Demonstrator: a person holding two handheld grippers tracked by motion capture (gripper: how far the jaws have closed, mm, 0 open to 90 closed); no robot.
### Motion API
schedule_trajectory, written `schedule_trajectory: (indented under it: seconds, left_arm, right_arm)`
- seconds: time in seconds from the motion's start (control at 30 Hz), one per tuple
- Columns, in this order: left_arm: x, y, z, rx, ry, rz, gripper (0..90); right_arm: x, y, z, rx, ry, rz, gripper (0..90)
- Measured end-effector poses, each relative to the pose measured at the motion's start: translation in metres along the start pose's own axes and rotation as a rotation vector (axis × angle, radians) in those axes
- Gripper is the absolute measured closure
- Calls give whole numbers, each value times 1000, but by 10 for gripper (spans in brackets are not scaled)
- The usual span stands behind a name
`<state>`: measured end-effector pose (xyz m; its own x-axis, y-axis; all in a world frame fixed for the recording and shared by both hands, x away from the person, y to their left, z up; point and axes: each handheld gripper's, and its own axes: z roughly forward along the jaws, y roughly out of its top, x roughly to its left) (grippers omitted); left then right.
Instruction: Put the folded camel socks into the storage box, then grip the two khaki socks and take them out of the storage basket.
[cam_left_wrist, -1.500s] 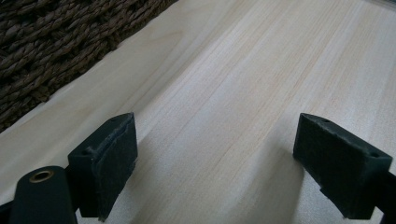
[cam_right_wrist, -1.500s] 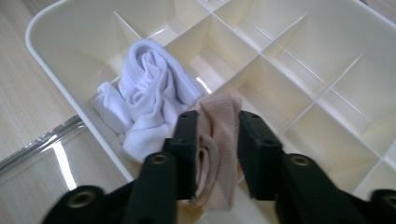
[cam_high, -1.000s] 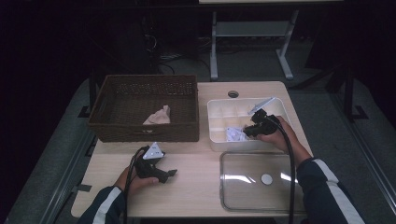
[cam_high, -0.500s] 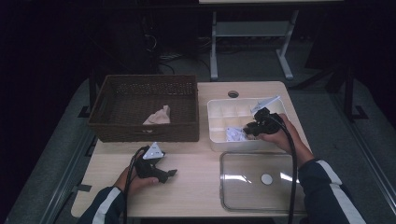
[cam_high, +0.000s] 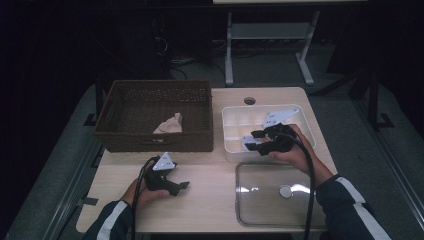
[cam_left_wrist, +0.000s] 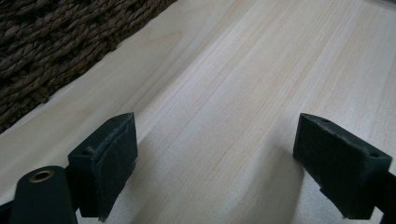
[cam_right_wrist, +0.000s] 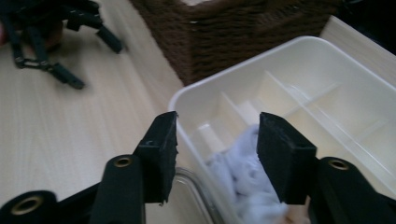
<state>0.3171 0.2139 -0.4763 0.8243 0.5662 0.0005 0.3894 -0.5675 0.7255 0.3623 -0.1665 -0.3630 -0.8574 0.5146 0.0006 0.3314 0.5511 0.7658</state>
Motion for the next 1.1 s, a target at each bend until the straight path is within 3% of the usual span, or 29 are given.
schedule_trajectory:
  seconds: [0.27, 0.33, 0.43, 0.53, 0.67, 0.7, 0.83, 0.93, 1.1]
  left_arm:
    - [0, 0, 0, 2, -3, -2, 132]
    - [0, 0, -1, 5, -3, -1, 132]
    - [0, -1, -1, 5, -4, 0, 132]
    - [0, -1, -1, 5, -3, -2, 132]
    - [0, -1, -2, 8, -1, 0, 133]
    - [-1, -1, -2, 7, 0, 0, 133]
    - [-1, -2, -3, 8, 6, -6, 133]
    - [-1, -2, -3, 13, 3, -4, 133]
    - [-2, 2, -7, 54, -1, 1, 163]
  right_arm:
    - [44, 1, 30, 47, 62, -127, 328]
    - [53, 1, 38, 54, 89, -124, 309]
    - [68, 1, 51, 64, 109, -177, 288]
    - [81, -2, 64, 61, 147, -186, 274]
    - [101, -6, 83, 90, 160, -196, 260]
    - [104, -8, 89, 92, 171, -233, 256]
    - [115, -11, 100, 134, 185, -276, 243]
    - [116, -14, 104, 145, 212, -260, 243]
    - [117, -18, 108, 150, 210, -259, 243]
